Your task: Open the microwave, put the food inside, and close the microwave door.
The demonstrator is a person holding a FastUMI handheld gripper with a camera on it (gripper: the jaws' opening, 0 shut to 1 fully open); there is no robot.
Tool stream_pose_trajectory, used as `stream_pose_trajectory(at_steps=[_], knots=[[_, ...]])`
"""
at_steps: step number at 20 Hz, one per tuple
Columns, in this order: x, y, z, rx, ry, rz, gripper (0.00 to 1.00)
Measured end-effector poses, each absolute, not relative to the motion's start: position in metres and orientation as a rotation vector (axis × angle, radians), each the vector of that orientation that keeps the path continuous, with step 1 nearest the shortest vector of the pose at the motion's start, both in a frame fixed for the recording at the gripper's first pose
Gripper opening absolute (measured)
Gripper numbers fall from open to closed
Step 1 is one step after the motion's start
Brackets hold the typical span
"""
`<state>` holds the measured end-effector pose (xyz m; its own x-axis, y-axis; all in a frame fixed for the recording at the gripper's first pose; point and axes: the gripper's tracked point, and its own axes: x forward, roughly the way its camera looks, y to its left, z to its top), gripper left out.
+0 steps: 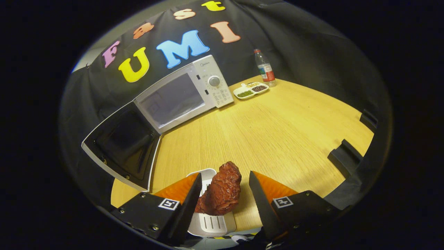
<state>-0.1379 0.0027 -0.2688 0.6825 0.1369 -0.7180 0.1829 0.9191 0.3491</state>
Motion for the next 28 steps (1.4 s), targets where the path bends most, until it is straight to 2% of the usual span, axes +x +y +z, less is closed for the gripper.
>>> stream_pose_trajectory(at_steps=[1,3,5,6,7,8,9,10,13,20,28], knots=[[-0.140,0.004,-0.273,0.442,0.841,-0.030,0.83],[-0.139,0.005,-0.276,0.498,0.852,-0.056,0.58],[-0.142,0.008,-0.265,0.545,0.844,-0.064,0.54],[-0.140,0.008,-0.266,0.551,0.851,-0.065,0.37],[-0.139,0.010,-0.260,0.563,0.836,-0.060,0.37],[-0.136,0.006,-0.257,0.569,0.837,-0.066,0.20],[-0.133,0.016,-0.256,0.587,0.828,-0.069,0.20],[-0.131,0.011,-0.253,0.593,0.823,-0.078,0.09],[-0.133,0.025,-0.247,0.585,0.840,-0.023,0.09],[-0.107,0.032,-0.203,0.602,0.767,-0.008,0.09],[-0.035,0.074,-0.182,0.605,0.694,0.081,0.09]])
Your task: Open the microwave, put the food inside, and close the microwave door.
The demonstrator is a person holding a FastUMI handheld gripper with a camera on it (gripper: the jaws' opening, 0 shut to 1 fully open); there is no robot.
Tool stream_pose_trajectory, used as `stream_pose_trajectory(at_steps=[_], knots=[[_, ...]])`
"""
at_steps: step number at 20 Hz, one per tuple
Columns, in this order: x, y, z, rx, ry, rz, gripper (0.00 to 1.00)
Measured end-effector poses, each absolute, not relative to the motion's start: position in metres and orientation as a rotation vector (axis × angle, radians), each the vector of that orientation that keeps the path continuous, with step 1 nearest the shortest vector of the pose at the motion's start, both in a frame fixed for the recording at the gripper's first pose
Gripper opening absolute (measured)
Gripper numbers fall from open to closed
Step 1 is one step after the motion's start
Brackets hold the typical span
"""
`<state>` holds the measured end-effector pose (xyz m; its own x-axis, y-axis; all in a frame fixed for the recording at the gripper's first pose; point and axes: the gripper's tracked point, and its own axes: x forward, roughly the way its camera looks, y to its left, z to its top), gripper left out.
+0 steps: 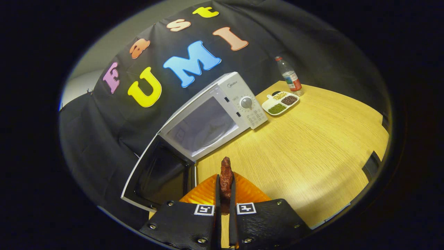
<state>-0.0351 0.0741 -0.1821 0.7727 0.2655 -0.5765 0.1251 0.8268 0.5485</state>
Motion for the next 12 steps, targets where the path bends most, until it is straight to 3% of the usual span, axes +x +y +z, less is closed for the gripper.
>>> stream_pose_trajectory(at_steps=[12], knots=[[0.102,0.144,-0.191,0.535,0.587,0.182,0.09]])
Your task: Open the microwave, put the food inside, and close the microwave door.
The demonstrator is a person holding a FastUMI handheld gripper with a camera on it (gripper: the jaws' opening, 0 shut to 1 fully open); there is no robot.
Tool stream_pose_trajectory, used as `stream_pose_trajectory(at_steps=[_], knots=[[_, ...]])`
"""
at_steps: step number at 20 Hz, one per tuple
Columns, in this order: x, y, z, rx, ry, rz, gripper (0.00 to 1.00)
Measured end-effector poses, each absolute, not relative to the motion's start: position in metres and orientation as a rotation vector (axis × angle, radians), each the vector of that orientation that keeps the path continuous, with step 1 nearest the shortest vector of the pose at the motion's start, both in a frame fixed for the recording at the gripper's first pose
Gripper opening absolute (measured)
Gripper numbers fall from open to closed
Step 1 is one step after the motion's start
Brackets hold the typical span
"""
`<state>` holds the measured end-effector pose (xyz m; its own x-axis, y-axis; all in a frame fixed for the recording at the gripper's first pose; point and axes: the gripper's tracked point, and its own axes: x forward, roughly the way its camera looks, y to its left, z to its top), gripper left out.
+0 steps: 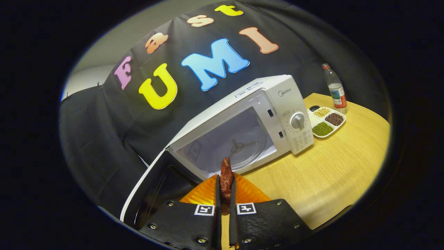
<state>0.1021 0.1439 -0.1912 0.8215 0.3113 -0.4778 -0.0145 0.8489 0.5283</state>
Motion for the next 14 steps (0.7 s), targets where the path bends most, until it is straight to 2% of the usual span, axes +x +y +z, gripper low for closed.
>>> stream_pose_trajectory(at_steps=[9,14], knots=[[0.194,0.156,-0.227,0.497,0.496,0.122,0.09],[0.240,0.159,-0.242,0.496,0.384,0.091,0.09]])
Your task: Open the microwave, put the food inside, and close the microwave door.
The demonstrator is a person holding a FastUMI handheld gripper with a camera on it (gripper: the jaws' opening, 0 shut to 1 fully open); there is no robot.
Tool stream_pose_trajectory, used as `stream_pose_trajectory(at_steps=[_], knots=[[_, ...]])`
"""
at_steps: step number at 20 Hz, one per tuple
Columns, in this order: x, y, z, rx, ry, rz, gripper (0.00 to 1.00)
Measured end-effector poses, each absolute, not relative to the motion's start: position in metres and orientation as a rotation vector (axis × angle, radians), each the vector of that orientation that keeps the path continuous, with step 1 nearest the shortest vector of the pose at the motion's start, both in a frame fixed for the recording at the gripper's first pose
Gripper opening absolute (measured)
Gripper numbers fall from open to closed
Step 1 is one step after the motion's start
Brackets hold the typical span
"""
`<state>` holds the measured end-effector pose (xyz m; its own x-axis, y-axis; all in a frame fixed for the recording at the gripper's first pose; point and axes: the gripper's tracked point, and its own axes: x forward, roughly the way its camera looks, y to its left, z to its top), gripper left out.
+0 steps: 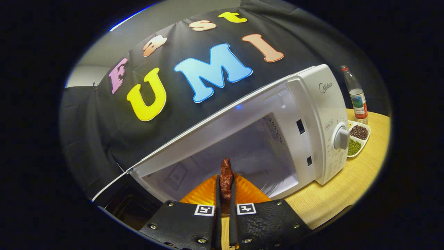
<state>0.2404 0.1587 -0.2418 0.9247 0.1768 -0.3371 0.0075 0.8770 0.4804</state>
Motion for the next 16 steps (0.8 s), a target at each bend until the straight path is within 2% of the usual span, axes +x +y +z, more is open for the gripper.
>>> stream_pose_trajectory(at_steps=[6,11,12,14,15,16], knots=[[0.273,0.161,-0.262,0.499,0.359,0.067,0.09],[0.282,0.142,-0.279,0.413,0.405,0.016,0.21],[0.284,0.135,-0.285,0.375,0.420,-0.018,0.27],[0.281,0.128,-0.299,0.262,0.467,-0.036,0.53],[0.278,0.133,-0.305,0.209,0.492,-0.017,0.61],[0.273,0.131,-0.304,0.156,0.501,-0.020,0.80]])
